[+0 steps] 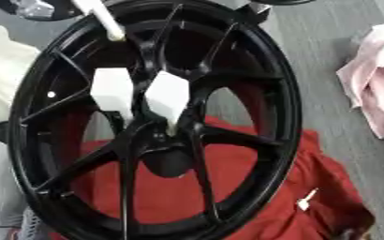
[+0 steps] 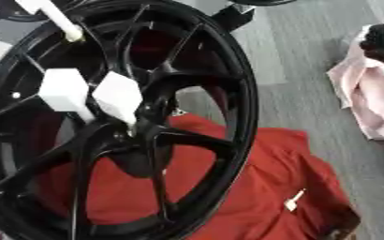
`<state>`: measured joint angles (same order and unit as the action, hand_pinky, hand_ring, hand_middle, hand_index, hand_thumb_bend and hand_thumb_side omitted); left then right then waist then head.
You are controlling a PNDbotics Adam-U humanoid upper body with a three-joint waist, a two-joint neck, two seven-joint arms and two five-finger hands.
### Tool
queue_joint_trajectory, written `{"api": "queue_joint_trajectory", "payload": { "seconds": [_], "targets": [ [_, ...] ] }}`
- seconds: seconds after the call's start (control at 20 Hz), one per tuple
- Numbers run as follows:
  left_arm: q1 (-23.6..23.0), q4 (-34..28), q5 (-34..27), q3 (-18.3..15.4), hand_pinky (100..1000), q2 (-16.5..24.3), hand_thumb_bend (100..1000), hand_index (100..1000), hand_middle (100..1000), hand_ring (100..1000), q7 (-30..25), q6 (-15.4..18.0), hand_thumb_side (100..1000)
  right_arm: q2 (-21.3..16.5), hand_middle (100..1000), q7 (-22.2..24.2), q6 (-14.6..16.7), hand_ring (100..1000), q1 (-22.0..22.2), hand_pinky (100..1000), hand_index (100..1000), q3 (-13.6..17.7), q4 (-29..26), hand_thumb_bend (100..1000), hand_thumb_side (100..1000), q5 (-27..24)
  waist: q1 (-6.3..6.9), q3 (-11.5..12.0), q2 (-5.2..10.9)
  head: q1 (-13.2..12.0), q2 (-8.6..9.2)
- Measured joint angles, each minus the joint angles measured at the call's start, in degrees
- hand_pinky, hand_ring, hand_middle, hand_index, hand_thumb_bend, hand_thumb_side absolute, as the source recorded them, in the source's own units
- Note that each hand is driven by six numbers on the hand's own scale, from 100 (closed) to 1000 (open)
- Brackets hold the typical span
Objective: Pull the pin out of the wheel hub.
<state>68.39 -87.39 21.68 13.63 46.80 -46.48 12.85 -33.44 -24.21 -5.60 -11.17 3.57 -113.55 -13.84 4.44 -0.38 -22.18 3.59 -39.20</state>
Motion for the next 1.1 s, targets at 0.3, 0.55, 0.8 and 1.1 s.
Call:
{"api": "queue_joint_trajectory", "payload": {
  "seconds": [0.3,0.55,0.8,1.1],
  "targets": [
    [-4.0,5.7,-0.2,-7.8,754,3.4,100,449,317,549,7.0,-2.1,189,0.0,592,-0.2,0.2,679,0.5,760,622,0.5,0.0,100,683,0.1,-0.38,1.3,1.1,0.7,-0.47],
    [-8.8,10.1,-0.6,-12.2,753,6.9,100,458,327,552,11.5,-3.4,173,0.0,592,-0.3,0.2,679,0.7,760,622,0.7,0.0,100,683,0.2,-0.43,2.6,2.03,1.1,-0.52],
    [-15.0,13.3,0.1,-15.6,752,9.8,100,473,332,550,14.9,-5.0,224,0.0,593,-0.5,0.3,679,0.9,760,623,0.9,0.0,100,682,0.2,-0.73,3.9,2.47,1.6,-0.53],
    [-22.2,18.6,0.0,-18.3,748,10.7,100,494,350,553,19.6,-6.6,215,0.0,593,-0.7,0.5,679,0.8,760,623,1.1,0.0,100,681,0.2,-1.02,4.3,2.55,2.1,-0.48]
  ]
}}
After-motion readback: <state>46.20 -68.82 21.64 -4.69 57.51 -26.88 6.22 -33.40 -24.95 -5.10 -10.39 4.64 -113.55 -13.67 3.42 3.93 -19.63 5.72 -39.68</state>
